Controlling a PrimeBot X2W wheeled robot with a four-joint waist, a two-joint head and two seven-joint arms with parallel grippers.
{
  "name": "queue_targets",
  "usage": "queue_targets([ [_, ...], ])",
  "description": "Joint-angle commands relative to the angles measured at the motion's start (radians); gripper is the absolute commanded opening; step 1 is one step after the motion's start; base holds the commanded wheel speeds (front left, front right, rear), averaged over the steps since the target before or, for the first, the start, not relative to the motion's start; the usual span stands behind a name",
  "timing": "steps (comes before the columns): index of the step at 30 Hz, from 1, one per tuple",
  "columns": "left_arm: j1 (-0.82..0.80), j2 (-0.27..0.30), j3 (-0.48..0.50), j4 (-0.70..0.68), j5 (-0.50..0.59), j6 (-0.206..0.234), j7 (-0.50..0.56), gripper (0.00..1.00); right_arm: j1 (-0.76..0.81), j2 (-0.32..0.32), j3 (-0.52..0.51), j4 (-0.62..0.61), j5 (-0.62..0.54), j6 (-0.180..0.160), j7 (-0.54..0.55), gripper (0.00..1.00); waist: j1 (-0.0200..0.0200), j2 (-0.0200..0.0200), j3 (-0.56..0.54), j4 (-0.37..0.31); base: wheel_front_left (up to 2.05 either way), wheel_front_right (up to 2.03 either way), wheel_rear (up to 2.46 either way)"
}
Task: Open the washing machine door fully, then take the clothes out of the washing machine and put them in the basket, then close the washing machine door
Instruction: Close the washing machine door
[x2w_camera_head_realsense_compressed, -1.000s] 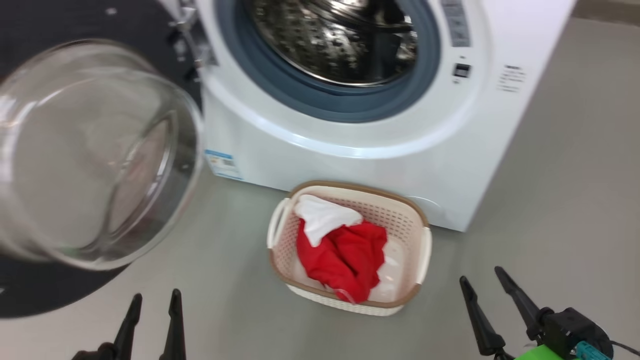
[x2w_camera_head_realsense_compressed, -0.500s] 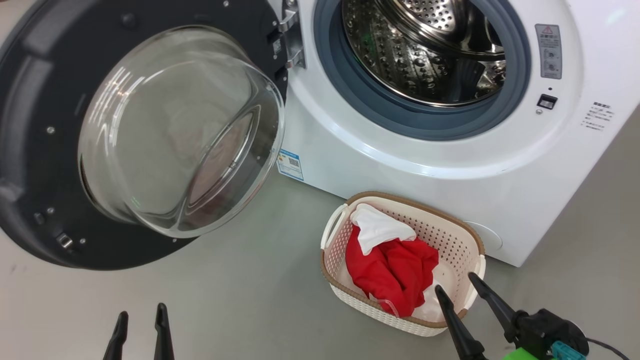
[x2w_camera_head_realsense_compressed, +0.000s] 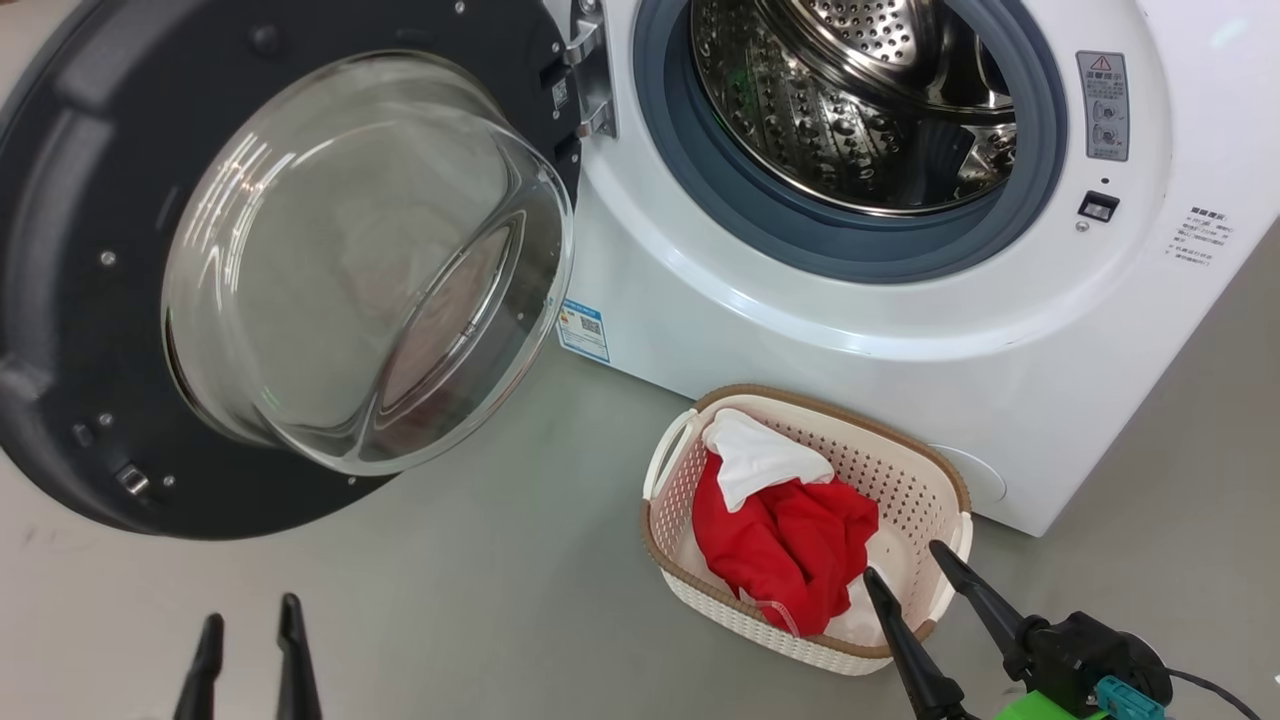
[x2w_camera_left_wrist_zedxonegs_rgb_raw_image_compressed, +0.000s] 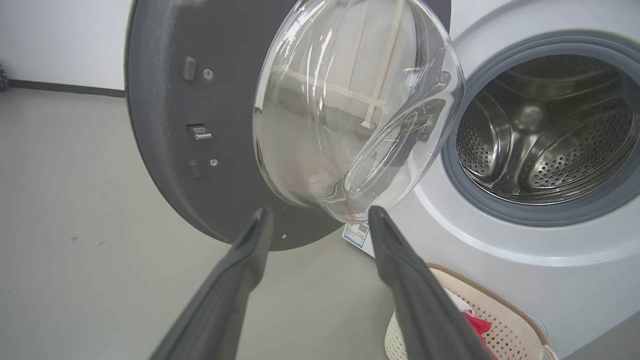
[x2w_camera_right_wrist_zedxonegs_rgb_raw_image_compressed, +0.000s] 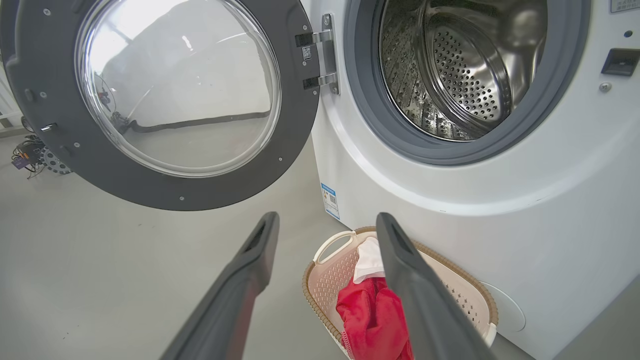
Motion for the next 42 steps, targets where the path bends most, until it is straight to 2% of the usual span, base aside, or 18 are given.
queue_targets([
  [1, -0.014, 0.01, 0.044, -0.039, -0.005, -0.001, -0.005, 0.76, -0.035, -0.009, 0.019, -0.02, 0.011, 0.007, -0.006, 1.0, 0.0, 0.0, -0.002, -0.001, 0.0, 0.0, 0.0],
  [2, -0.027, 0.01, 0.061, -0.065, -0.012, -0.013, -0.005, 0.03, -0.035, -0.008, 0.018, -0.02, 0.012, 0.007, -0.006, 1.0, 0.0, 0.0, -0.003, -0.002, 0.0, 0.0, 0.0],
  [3, -0.037, 0.01, 0.073, -0.083, -0.015, -0.023, -0.005, 0.0, -0.034, -0.008, 0.017, -0.02, 0.012, 0.007, -0.006, 1.0, 0.0, 0.0, -0.003, -0.002, 0.0, 0.0, 0.0],
  [8, -0.129, 0.009, 0.181, -0.211, 0.016, -0.083, -0.005, 0.0, -0.034, -0.005, 0.013, -0.024, 0.007, 0.007, -0.006, 1.0, 0.0, 0.0, 0.006, -0.003, 0.0, 0.0, 0.0],
  [12, -0.263, 0.014, 0.291, -0.282, 0.033, -0.133, -0.005, 0.0, -0.034, -0.007, 0.006, -0.027, 0.004, 0.007, -0.006, 1.0, 0.0, 0.0, 0.017, -0.003, 0.0, 0.0, 0.0],
  [16, -0.404, 0.114, 0.348, -0.247, 0.051, -0.147, -0.005, 0.0, -0.037, -0.011, -0.005, -0.031, 0.002, 0.007, -0.006, 1.0, 0.0, 0.0, 0.031, -0.004, 0.0, 0.0, 0.0],
  [19, -0.52, 0.211, 0.343, -0.181, 0.019, -0.148, -0.005, 0.0, -0.036, -0.013, -0.014, -0.037, -0.002, 0.007, -0.006, 1.0, 0.0, 0.0, 0.04, -0.005, 0.0, 0.0, 0.0],
  [21, -0.583, 0.267, 0.333, -0.126, 0.003, -0.148, -0.005, 0.0, -0.033, -0.014, -0.018, -0.039, -0.004, 0.007, -0.006, 1.0, 0.0, 0.0, 0.043, -0.005, 0.0, 0.0, 0.0],
  [25, -0.697, 0.326, 0.33, 0.045, -0.115, -0.149, -0.005, 0.0, -0.028, -0.012, -0.024, -0.044, -0.007, 0.007, -0.006, 1.0, 0.0, 0.0, 0.046, -0.005, 0.0, 0.0, 0.0],
  [26, -0.697, 0.326, 0.33, 0.045, -0.115, -0.149, -0.005, 0.0, -0.028, -0.012, -0.024, -0.044, -0.007, 0.007, -0.006, 1.0, 0.0, 0.0, 0.046, -0.005, 0.0, 0.0, 0.0],
  [30, -0.808, 0.384, 0.323, 0.302, -0.275, -0.149, 0.022, 0.0, -0.026, -0.008, -0.029, -0.049, -0.012, 0.007, -0.006, 1.0, 0.0, 0.0, 0.048, -0.004, 0.0, 0.0, 0.0],
  [33, -0.891, 0.418, 0.339, 0.502, -0.396, -0.149, 0.14, 0.0, -0.025, -0.007, -0.033, -0.053, -0.015, 0.007, -0.006, 1.0, 0.0, 0.0, 0.049, -0.004, 0.0, 0.0, 0.0],
  [36, -0.95, 0.457, 0.328, 0.669, -0.452, -0.149, 0.269, 0.0, -0.021, -0.005, -0.034, -0.055, -0.016, 0.007, -0.006, 1.0, 0.0, 0.0, 0.048, -0.006, 0.0, 0.0, 0.0],
  [42, -1.022, 0.496, 0.283, 0.839, -0.542, -0.149, 0.48, 0.0, -0.007, 0.0, -0.037, -0.06, -0.02, 0.007, -0.006, 1.0, 0.0, 0.0, 0.047, -0.009, 0.0, 0.0, 0.0],
])
